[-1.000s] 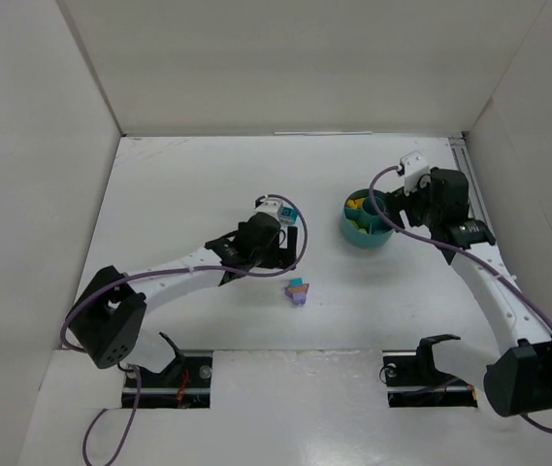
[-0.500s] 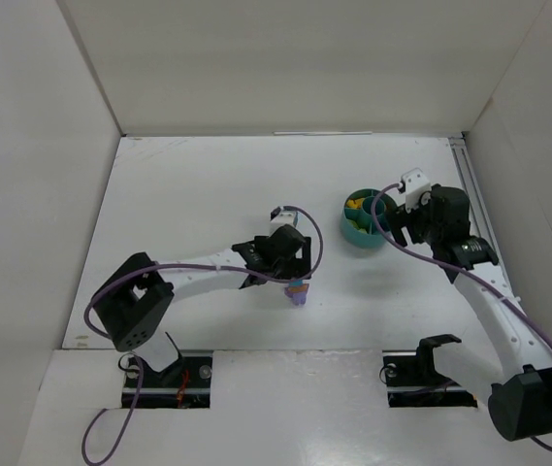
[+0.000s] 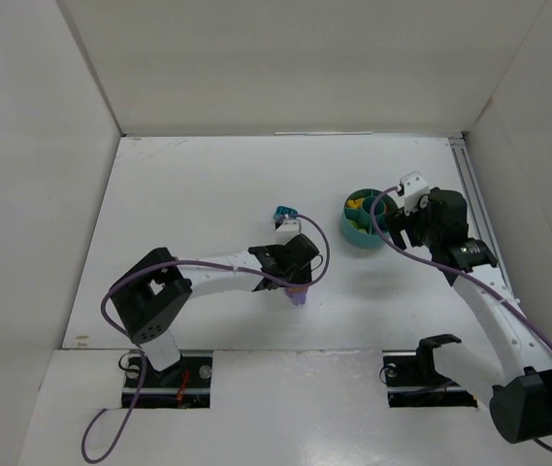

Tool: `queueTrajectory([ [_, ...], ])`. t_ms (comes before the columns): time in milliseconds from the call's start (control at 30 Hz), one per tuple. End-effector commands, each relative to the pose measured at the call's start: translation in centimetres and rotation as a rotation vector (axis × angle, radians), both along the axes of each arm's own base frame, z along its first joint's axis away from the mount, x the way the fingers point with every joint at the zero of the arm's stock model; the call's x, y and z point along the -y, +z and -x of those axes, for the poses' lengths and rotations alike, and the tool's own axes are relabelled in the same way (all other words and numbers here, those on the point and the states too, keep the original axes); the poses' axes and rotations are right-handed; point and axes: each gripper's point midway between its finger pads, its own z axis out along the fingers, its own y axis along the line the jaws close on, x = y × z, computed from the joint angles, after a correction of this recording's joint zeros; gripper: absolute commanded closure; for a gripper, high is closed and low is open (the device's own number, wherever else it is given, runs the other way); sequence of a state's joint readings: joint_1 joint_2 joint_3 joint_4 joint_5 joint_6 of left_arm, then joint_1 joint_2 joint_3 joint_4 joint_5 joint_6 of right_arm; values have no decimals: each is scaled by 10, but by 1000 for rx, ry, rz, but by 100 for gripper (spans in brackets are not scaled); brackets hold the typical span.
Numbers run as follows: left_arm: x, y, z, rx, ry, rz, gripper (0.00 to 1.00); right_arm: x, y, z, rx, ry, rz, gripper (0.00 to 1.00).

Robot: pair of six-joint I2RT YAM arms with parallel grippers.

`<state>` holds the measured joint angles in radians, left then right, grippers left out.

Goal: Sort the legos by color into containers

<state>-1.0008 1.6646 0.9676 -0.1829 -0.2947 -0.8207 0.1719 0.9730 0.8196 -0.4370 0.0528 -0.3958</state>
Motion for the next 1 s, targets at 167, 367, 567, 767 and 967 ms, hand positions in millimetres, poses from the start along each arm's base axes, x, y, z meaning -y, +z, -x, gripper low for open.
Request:
queueTrajectory([
  [167, 11, 3, 6, -7, 36, 51, 63, -3, 11, -2, 45, -8, -15, 8],
  [367, 14, 8, 5, 1, 43, 73, 75, -10, 13, 2, 56, 15, -13, 8],
  [567, 5, 30, -5, 73, 99, 94, 82, -32, 21, 5, 101, 123, -29, 8],
  [767, -24, 100, -32, 275, 325, 196, 83, -117, 52, 25, 229, 591, -187, 3],
  [967, -37, 179, -42, 489, 372, 445, 81, -171, 80, 49, 320, 829, -402, 1],
])
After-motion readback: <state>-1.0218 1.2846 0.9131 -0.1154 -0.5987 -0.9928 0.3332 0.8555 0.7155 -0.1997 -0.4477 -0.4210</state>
